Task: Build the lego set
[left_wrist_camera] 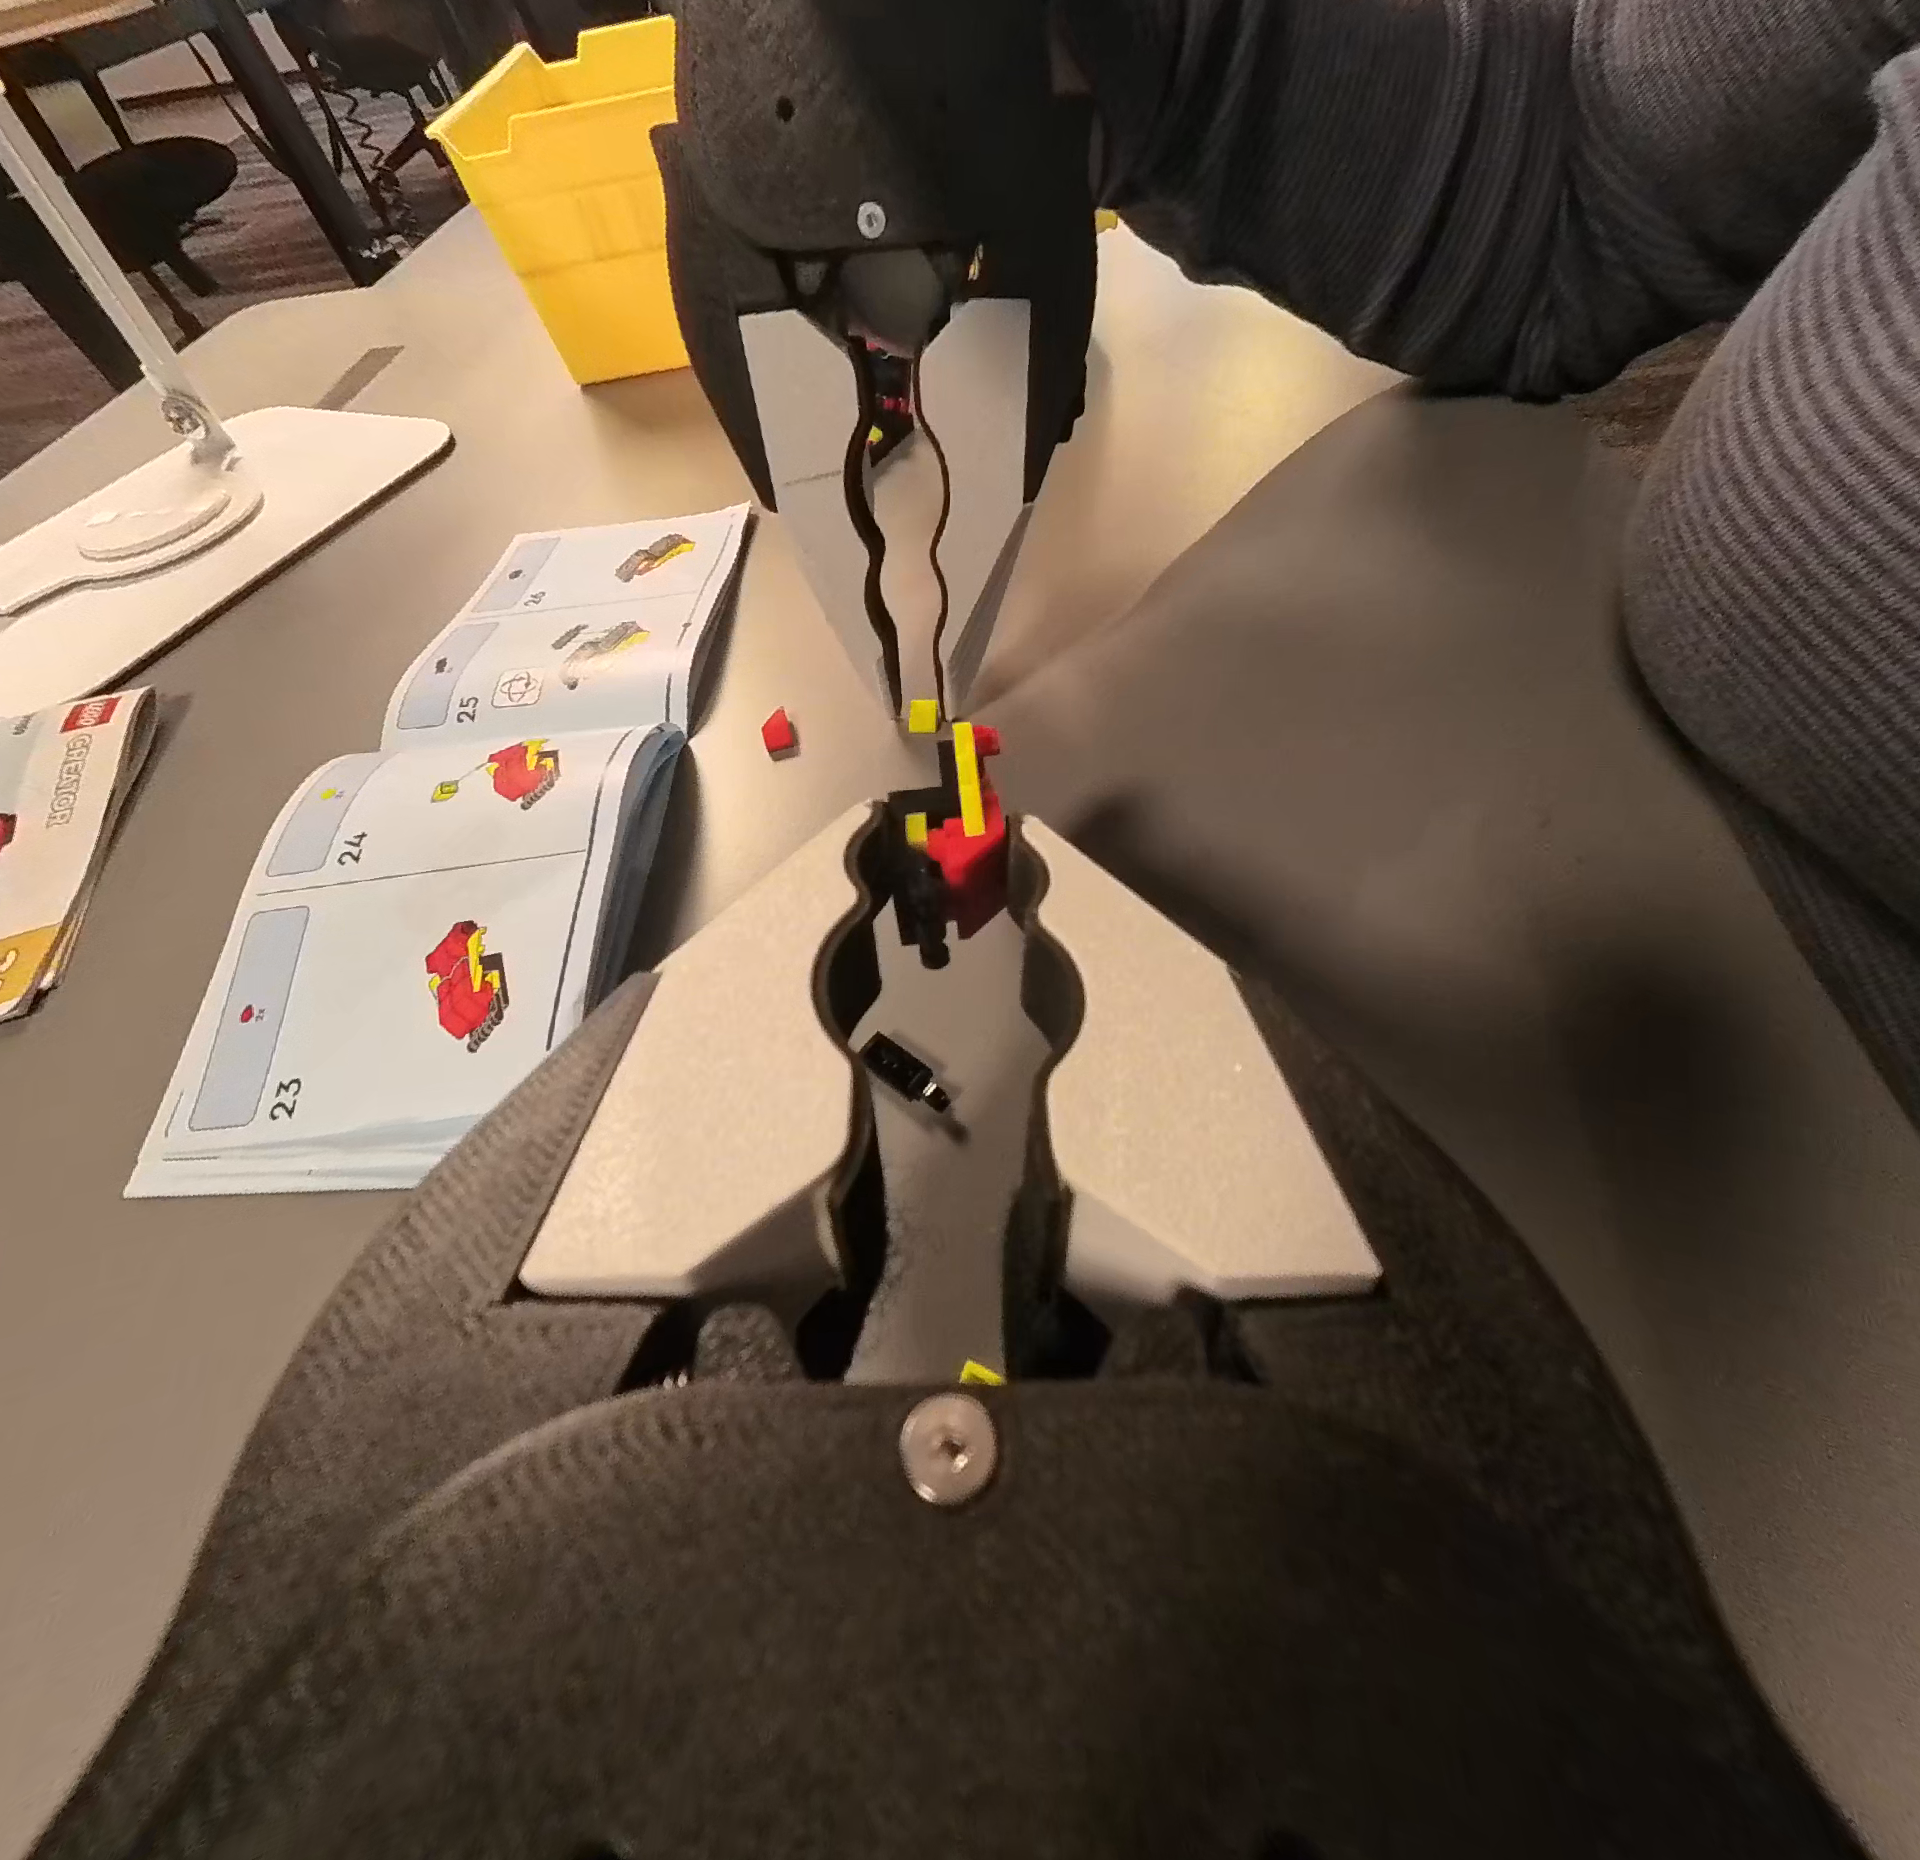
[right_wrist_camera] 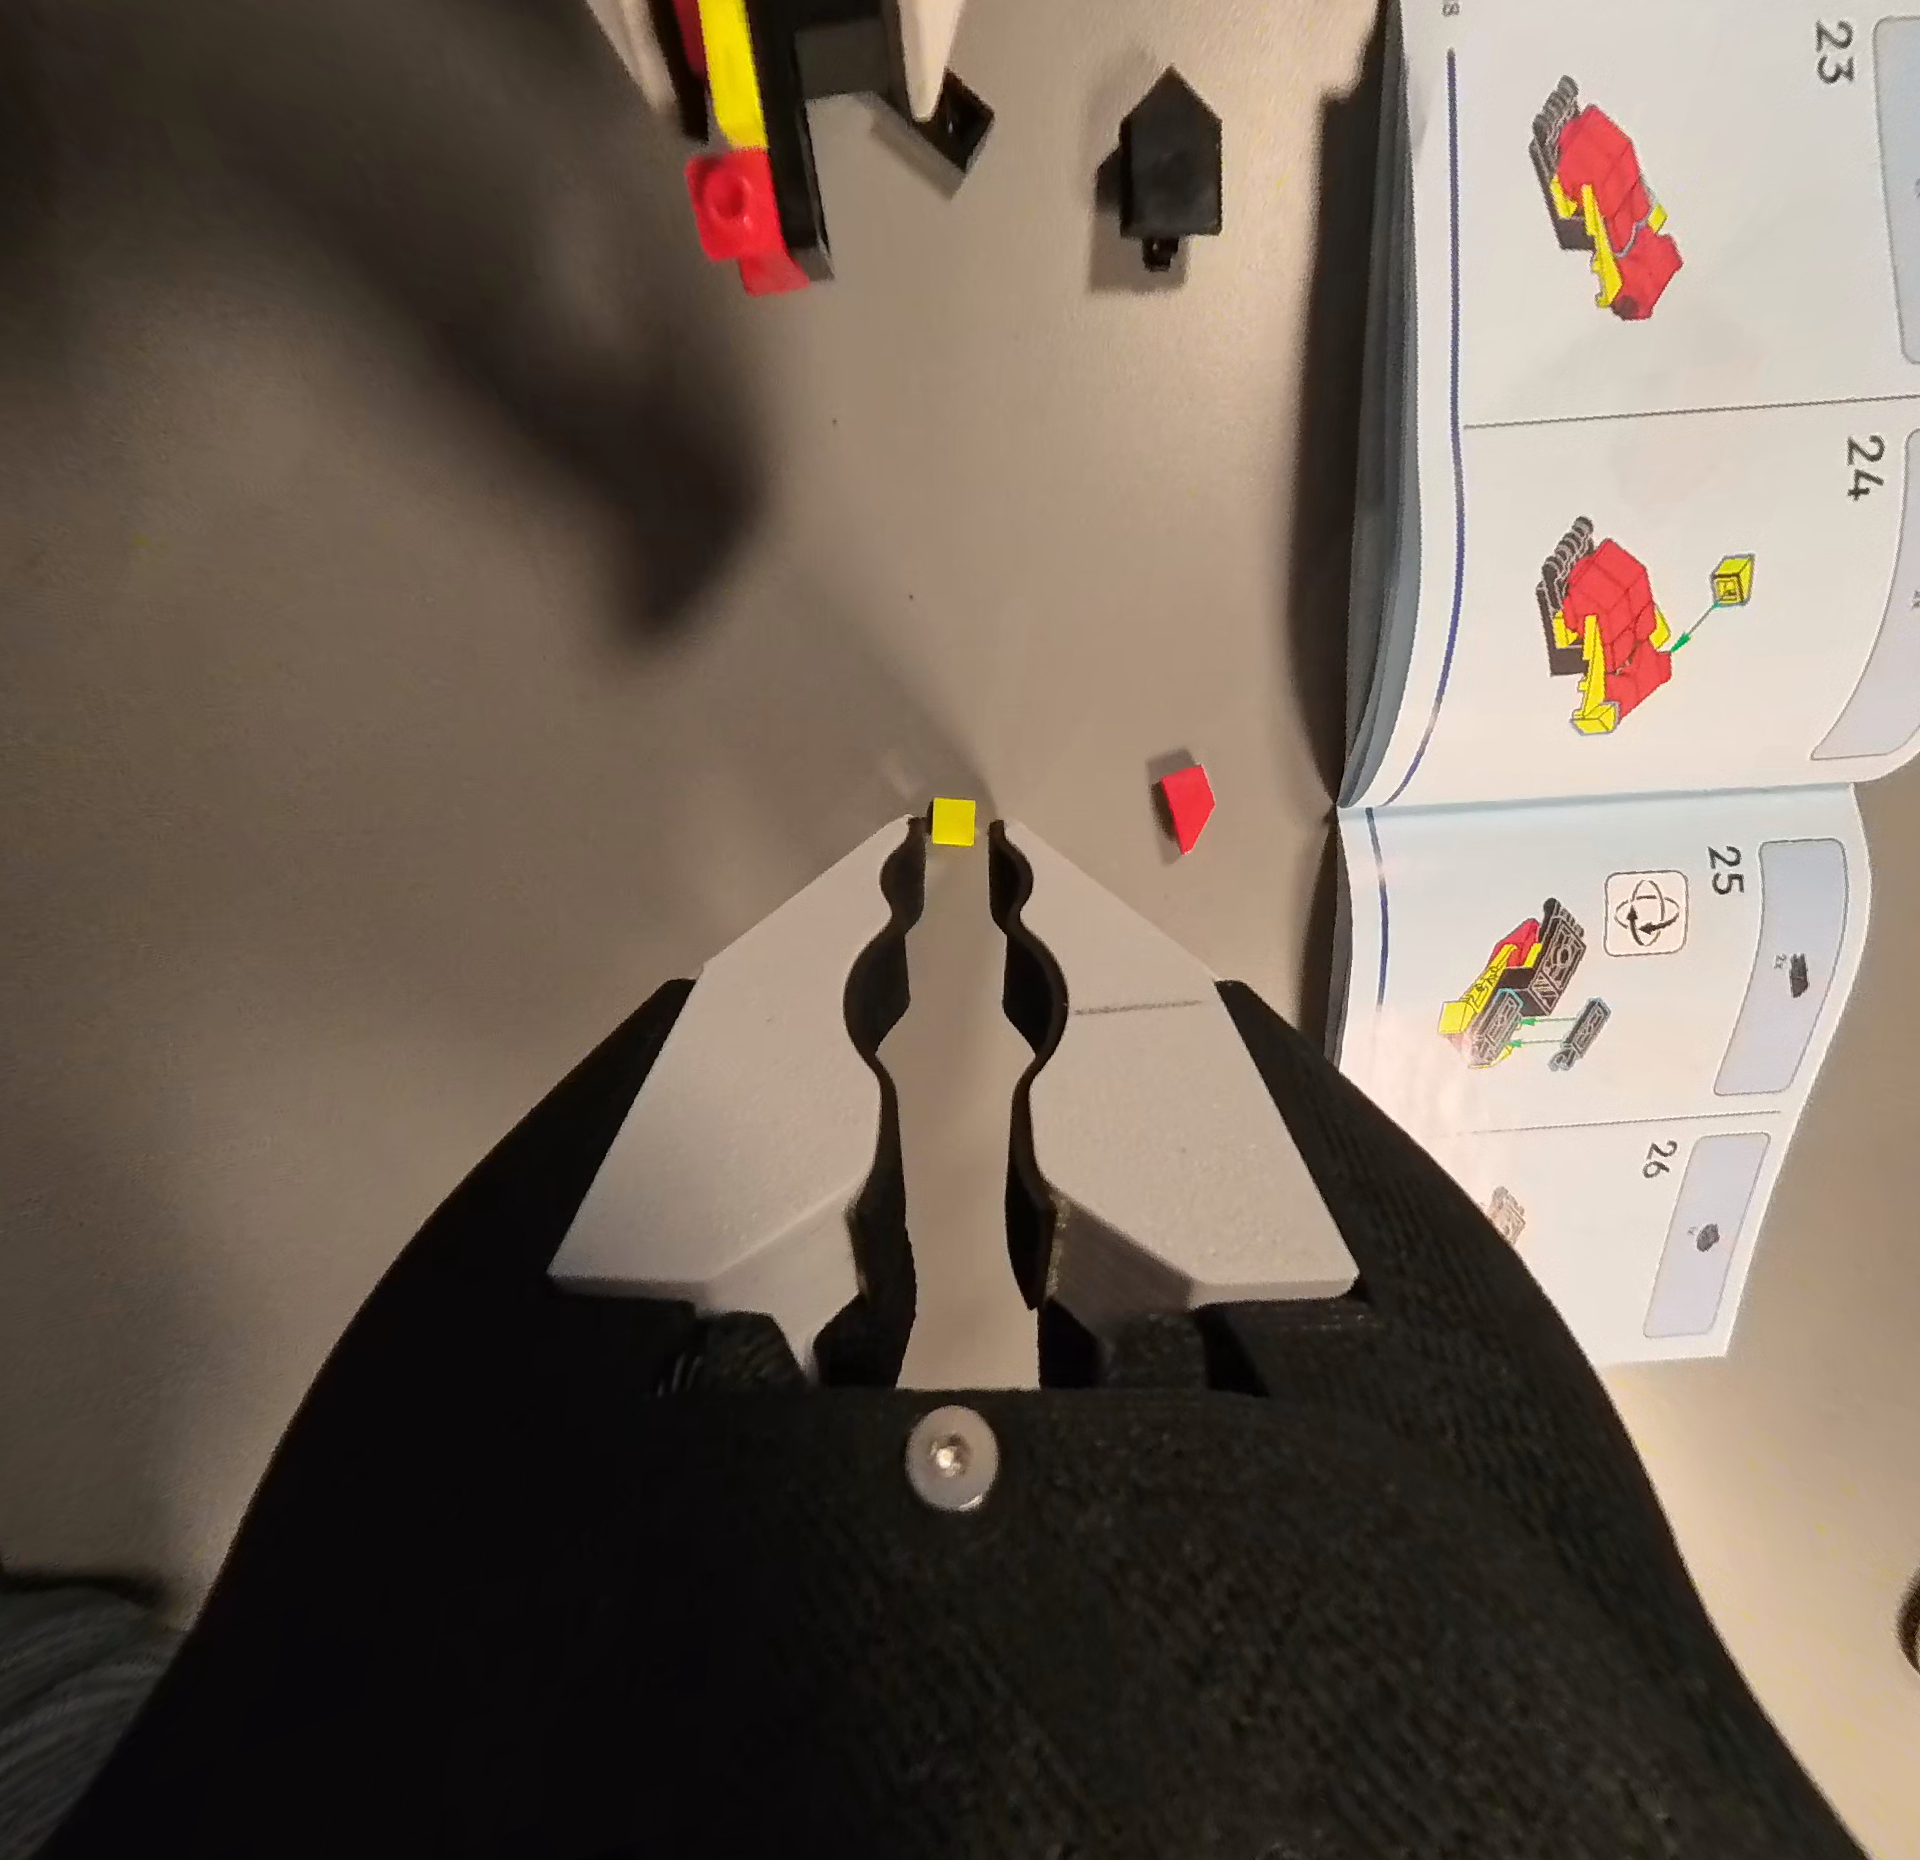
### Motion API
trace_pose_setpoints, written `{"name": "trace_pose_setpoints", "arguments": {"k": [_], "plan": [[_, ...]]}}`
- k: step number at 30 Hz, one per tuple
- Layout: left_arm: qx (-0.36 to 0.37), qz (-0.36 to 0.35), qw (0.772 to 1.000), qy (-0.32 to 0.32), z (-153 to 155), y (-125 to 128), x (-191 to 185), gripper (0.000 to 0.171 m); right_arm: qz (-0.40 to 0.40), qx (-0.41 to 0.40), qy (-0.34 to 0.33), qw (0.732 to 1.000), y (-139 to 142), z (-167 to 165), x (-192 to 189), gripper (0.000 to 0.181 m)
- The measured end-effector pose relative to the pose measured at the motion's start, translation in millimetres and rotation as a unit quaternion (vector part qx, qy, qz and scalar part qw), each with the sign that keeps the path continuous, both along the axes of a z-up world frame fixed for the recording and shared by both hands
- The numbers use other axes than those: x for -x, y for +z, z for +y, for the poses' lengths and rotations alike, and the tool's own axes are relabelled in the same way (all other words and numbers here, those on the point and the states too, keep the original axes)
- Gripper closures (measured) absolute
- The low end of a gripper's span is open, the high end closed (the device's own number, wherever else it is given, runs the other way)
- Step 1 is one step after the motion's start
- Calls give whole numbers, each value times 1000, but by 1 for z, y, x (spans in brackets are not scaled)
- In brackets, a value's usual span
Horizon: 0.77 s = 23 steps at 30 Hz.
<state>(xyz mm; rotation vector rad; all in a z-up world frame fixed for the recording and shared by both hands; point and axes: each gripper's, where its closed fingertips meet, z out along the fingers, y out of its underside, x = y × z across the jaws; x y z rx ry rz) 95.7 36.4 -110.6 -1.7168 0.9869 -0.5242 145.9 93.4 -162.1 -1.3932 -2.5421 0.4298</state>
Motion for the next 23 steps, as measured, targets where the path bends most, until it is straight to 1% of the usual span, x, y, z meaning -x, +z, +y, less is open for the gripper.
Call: {"name": "trace_pose_setpoints", "arguments": {"k": [9, 16, 18, 23], "plan": [[-1, 1, 1000, 0, 0, 0, 0, 151, 4, 3, 4, 1000, 2, -2, 0, 171], [-1, 2, 1000, 0, 0, 0, 0, 151, 5, 4, 7, 1000, 2, -2, 0, 176], [-1, 3, 1000, 1, 0, 0, 0, 151, 25, 9, 14, 1000, 10, -6, 4, 176], [5, -11, 1000, 3, 1, 2, 1, 151, 101, 48, 44, 993, 49, -27, 24, 176]]}}
